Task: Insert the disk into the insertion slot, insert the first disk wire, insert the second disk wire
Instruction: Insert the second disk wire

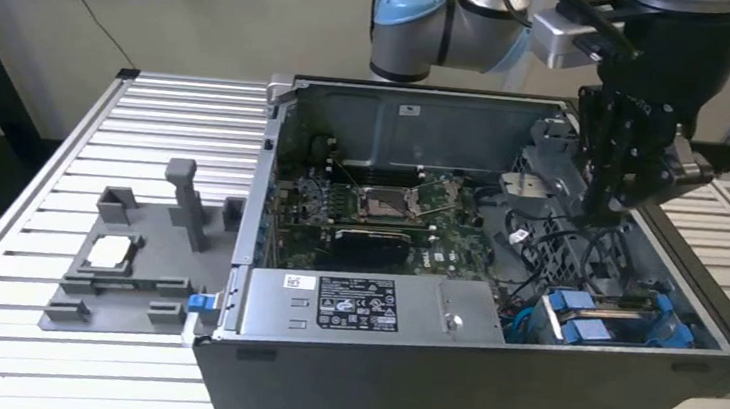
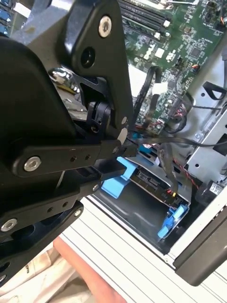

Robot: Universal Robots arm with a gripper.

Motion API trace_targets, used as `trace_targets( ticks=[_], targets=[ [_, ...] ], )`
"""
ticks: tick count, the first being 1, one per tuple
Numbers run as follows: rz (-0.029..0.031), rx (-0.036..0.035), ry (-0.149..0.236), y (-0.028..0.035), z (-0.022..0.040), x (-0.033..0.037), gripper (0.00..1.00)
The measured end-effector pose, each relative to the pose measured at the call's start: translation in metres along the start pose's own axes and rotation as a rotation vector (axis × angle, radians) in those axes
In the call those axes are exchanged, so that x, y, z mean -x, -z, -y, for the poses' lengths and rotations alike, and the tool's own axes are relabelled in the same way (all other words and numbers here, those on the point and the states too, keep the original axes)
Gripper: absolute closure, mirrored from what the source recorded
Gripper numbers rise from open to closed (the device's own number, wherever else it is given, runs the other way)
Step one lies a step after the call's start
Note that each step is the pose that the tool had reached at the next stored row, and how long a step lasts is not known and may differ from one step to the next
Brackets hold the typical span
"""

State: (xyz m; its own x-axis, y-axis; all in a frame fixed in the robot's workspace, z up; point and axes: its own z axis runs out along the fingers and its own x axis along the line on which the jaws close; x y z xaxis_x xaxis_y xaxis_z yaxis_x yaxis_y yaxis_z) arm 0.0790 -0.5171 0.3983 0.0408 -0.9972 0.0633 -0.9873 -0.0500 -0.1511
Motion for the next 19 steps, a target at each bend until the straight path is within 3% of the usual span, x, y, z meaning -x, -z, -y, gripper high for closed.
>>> trace_targets(
  ticks=[4, 6, 13, 14, 15, 18, 19],
  targets=[
    [-0.0074, -0.0162, 0.001, -0.0003, -0.0094, 0.0027, 0.73],
    [-0.0148, -0.0237, 0.003, -0.0011, -0.0136, 0.0044, 0.73],
    [-0.0338, -0.047, 0.023, -0.0058, -0.0198, 0.015, 0.73],
    [-0.0393, -0.0493, 0.027, -0.006, -0.0199, 0.0153, 0.73],
    [-0.0489, -0.0509, 0.032, -0.0061, -0.02, 0.0155, 0.73],
    [-0.083, -0.053, 0.045, -0.0066, -0.0201, 0.0158, 0.75],
    [-0.094, -0.0536, 0.048, -0.0067, -0.0202, 0.0159, 0.82]
  ],
)
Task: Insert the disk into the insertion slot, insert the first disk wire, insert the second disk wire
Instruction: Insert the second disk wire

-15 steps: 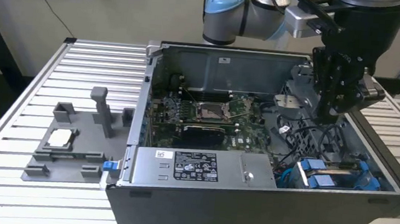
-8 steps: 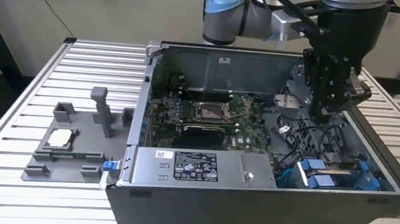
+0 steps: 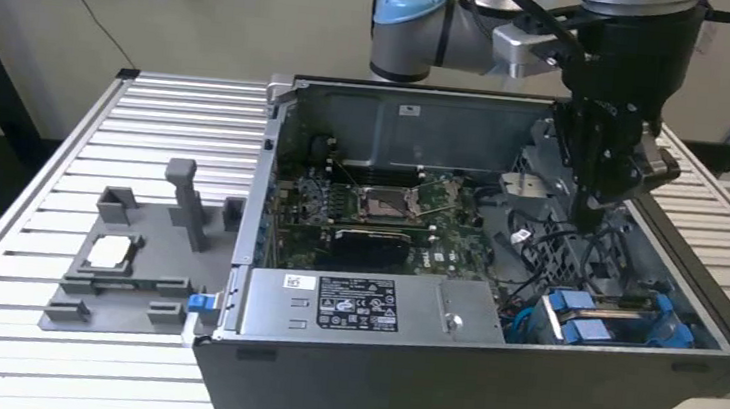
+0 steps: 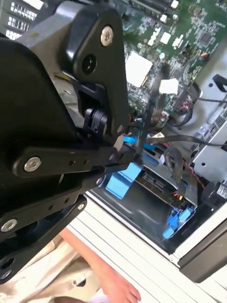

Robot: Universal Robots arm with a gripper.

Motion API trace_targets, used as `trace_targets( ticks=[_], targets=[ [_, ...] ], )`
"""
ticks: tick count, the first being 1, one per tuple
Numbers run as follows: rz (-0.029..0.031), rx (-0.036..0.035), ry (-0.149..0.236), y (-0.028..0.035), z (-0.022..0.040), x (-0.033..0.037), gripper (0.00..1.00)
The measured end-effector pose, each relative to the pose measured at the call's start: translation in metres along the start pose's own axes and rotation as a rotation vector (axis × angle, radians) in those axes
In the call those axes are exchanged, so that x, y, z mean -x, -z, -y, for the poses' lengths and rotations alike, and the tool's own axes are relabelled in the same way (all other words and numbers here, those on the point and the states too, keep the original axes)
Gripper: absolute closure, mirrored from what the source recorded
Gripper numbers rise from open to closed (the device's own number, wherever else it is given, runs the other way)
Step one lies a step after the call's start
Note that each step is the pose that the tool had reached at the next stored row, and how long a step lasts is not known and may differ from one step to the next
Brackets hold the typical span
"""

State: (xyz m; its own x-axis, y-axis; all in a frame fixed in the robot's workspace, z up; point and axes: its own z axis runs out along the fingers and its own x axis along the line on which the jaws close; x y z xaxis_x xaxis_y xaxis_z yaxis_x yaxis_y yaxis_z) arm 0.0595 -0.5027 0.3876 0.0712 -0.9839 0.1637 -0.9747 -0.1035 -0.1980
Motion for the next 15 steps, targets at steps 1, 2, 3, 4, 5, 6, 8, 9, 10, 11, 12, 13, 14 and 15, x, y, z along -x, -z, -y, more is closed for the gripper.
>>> trace_targets(
  ticks=[1, 2, 3, 4, 5, 6, 8, 9, 10, 11, 12, 13, 14, 15],
  targets=[
    [-0.0086, -0.0005, 0.003, -0.0003, -0.0001, 0.0001, 0.82],
    [-0.0142, -0.0013, 0.005, -0.0008, -0.0002, 0.0002, 0.89],
    [-0.0166, -0.0022, 0.006, -0.0011, -0.0003, 0.0002, 0.89],
    [-0.0174, -0.0023, 0.006, -0.0009, -0.0004, 0.0002, 0.89],
    [-0.0183, -0.0026, 0.006, -0.0008, -0.0009, 0.0003, 0.89],
    [-0.0187, -0.0045, 0.007, -0.0002, -0.0029, 0.0009, 0.89],
    [-0.0185, -0.0081, 0.008, 0.0006, -0.0067, 0.0018, 0.82],
    [-0.0201, -0.0098, 0.009, 0.0006, -0.0077, 0.0022, 0.75],
    [-0.023, -0.016, 0.01, 0.0001, -0.01, 0.0039, 0.75],
    [-0.0233, -0.0187, 0.011, 0.0003, -0.011, 0.0047, 0.69],
    [-0.0233, -0.0203, 0.011, 0.0005, -0.0116, 0.005, 0.69],
    [-0.0233, -0.0212, 0.012, 0.0008, -0.0119, 0.0049, 0.69],
    [-0.0232, -0.0218, 0.012, 0.0024, -0.0117, 0.0047, 0.69],
    [-0.0229, -0.0222, 0.013, 0.0056, -0.0111, 0.0043, 0.69]
  ],
)
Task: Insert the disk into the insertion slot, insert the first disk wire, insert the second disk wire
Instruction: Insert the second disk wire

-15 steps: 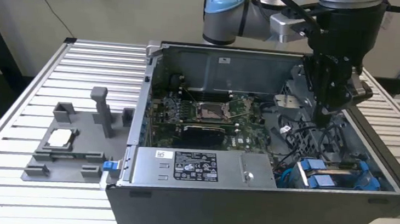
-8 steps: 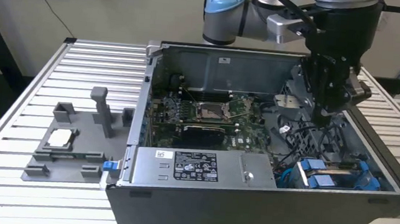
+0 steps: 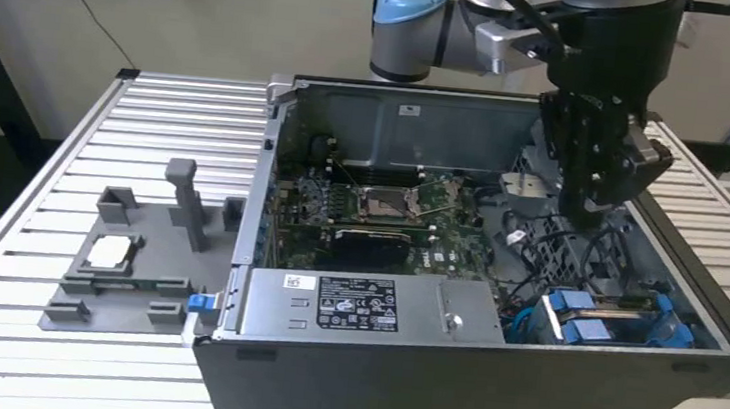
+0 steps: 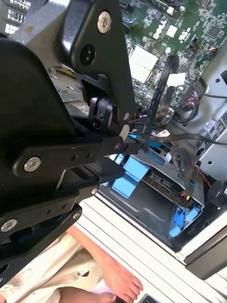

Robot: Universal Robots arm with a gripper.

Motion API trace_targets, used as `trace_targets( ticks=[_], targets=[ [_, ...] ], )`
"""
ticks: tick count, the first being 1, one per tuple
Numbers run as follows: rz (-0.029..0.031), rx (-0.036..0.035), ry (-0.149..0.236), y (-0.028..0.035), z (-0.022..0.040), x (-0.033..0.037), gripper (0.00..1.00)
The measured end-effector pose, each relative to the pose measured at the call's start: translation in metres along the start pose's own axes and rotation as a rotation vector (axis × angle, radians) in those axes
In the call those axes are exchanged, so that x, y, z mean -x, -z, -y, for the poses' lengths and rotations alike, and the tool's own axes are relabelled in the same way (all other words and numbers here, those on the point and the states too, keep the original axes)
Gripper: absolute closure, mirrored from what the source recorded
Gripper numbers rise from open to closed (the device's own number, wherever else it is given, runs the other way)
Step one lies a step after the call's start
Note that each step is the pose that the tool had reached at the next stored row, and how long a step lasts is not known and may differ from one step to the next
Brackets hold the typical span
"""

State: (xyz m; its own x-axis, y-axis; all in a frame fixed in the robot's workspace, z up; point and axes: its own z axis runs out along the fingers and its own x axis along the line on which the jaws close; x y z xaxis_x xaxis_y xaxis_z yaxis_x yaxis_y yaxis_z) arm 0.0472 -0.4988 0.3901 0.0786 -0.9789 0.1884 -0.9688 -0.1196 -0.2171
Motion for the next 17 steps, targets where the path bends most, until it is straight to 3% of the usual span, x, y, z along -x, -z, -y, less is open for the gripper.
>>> trace_targets(
  ticks=[1, 5, 10, 13, 17],
  targets=[
    [-0.0002, -0.0002, 0.001, 0.0038, 0.0008, -0.0008, 0.69],
    [-0.0007, -0.0055, 0.0, 0.0051, -0.0015, 0.0014, 0.69],
    [-0.0025, -0.0235, -0.003, -0.0001, -0.0066, 0.0078, 0.69],
    [-0.0033, -0.028, -0.003, -0.0025, -0.0071, 0.0085, 0.69],
    [-0.0034, -0.0288, -0.004, -0.0044, -0.0075, 0.0089, 0.69]
  ],
)
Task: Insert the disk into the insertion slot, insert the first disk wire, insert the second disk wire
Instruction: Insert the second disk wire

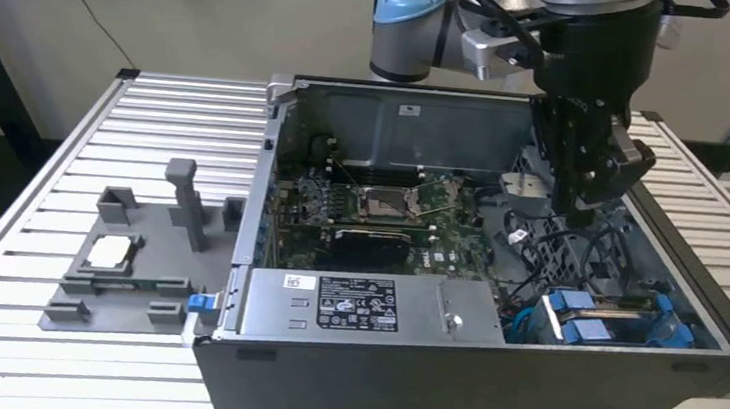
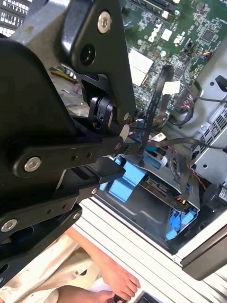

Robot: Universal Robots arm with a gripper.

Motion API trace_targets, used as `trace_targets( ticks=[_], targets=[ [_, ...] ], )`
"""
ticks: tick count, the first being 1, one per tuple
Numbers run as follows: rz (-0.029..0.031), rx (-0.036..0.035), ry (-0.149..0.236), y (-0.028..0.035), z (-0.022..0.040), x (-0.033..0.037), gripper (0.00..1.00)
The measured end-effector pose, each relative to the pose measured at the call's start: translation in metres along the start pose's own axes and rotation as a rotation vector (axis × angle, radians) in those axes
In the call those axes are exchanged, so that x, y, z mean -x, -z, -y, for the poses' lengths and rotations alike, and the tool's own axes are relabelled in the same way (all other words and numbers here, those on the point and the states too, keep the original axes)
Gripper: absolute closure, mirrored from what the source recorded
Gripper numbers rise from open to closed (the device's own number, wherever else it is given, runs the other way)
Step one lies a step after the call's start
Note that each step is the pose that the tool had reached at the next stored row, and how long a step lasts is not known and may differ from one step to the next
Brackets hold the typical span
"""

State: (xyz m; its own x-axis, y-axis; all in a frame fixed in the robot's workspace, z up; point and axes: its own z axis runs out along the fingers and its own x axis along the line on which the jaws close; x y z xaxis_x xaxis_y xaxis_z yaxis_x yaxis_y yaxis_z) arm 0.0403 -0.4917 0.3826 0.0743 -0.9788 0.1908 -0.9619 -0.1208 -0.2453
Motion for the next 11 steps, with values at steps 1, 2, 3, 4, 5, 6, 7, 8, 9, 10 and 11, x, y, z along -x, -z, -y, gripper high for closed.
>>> trace_targets(
  ticks=[1, 2, 3, 4, 5, 6, 7, 8, 9, 10, 11],
  targets=[
    [-0.0002, 0.0, 0.0, -0.0002, 0.0002, 0.0, 0.69],
    [-0.0003, -0.0001, 0.0, -0.0004, 0.0006, 0.0, 0.69],
    [-0.0001, -0.0002, 0.001, -0.0007, 0.0008, 0.0, 0.69],
    [0.0002, -0.0003, 0.001, -0.0009, 0.001, 0.0, 0.69],
    [0.0004, -0.0004, 0.002, -0.001, 0.0012, 0.0, 0.69],
    [0.0006, -0.0005, 0.003, -0.0011, 0.0015, 0.0, 0.69],
    [0.0011, -0.0008, 0.004, -0.0012, 0.0016, 0.0, 0.69],
    [0.0013, -0.001, 0.005, -0.0013, 0.0018, 0.0, 0.69],
    [0.0015, -0.0012, 0.006, -0.0013, 0.0019, 0.0, 0.69],
    [0.0017, -0.0013, 0.006, -0.0014, 0.002, 0.0, 0.69],
    [0.0018, -0.0015, 0.007, -0.0014, 0.0022, 0.0, 0.69]
  ],
)
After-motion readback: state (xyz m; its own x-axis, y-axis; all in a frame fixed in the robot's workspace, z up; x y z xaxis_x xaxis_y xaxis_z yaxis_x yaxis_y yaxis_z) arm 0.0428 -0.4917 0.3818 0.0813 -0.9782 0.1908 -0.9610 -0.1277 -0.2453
